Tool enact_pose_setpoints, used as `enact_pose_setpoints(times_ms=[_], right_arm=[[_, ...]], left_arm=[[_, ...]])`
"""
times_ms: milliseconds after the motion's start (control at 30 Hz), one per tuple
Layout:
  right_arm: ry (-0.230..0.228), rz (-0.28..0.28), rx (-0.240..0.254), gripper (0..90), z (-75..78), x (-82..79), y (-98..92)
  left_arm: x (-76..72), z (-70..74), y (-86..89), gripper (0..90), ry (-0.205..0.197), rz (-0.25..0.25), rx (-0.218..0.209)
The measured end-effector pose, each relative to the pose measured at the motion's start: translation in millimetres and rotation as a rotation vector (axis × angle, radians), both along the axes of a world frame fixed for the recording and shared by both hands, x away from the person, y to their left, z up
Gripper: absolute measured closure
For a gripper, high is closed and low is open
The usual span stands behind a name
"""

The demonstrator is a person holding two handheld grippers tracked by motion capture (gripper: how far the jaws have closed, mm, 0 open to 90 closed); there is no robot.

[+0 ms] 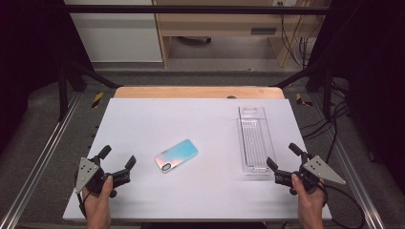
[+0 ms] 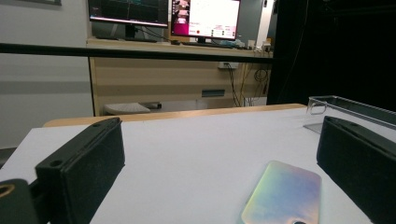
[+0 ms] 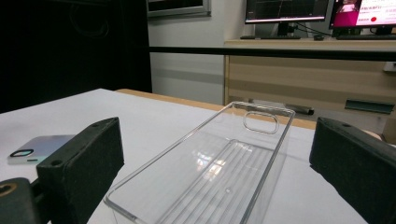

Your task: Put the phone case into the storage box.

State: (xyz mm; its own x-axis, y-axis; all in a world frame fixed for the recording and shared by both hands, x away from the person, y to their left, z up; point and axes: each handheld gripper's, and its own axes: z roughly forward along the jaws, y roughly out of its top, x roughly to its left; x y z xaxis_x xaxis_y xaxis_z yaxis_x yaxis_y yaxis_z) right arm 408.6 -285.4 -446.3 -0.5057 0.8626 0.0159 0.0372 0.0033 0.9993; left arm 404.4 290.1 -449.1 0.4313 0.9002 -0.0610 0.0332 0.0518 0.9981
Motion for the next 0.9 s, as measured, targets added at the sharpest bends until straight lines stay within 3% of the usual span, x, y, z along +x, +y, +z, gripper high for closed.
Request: enact_pose_setpoints(times_ms=[233,400,500,900], right_arm=[[0.005,-0.009,-0.004,2.8,-1.6,0.0,-1.7],[0.008,-0.007,-0.024,2.8,-2.4,0.6,0.4],[0.012,-0.01,-0.021,2.5,-2.8,0.9,0.3],[0.008,-0.02,-0.012,2.3,-3.1,2.2,-1.5]], left_arm=[[1.3,-0.3,-4.7,0.6,0.016,-0.013,0.044],[2.2,0.1,-7.0,0.6,0.036,-0.016,0.056],[3.5,0.3,-9.6,0.7,0.053,-0.01,0.049],[15.8,2.3,-24.8,1.0,0.102,-0.04,0.093]])
